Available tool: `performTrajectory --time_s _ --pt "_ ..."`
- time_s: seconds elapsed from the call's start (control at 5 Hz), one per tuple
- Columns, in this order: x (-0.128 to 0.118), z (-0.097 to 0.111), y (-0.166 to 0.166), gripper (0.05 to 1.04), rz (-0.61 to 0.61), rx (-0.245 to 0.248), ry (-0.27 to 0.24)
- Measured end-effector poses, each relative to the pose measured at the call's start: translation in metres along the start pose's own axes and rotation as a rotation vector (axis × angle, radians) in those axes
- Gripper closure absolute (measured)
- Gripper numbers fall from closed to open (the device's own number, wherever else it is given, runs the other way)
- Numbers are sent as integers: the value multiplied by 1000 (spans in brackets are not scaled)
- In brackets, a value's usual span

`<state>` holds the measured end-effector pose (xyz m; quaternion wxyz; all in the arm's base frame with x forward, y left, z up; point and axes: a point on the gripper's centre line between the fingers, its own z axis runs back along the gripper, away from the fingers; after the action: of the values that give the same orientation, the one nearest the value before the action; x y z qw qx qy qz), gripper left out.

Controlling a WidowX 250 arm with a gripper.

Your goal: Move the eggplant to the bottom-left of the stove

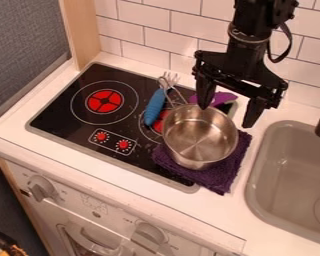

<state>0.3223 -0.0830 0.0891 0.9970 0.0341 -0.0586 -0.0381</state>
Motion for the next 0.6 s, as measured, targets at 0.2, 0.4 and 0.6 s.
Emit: performTrajectory --time_s 0.2,0.4,0.6 --pt "-3 -12 -1 83 6 4 40" --pt "29 -15 -10 83 33 -14 36" --pt "64 -19 -8 83 39 -94 -14"
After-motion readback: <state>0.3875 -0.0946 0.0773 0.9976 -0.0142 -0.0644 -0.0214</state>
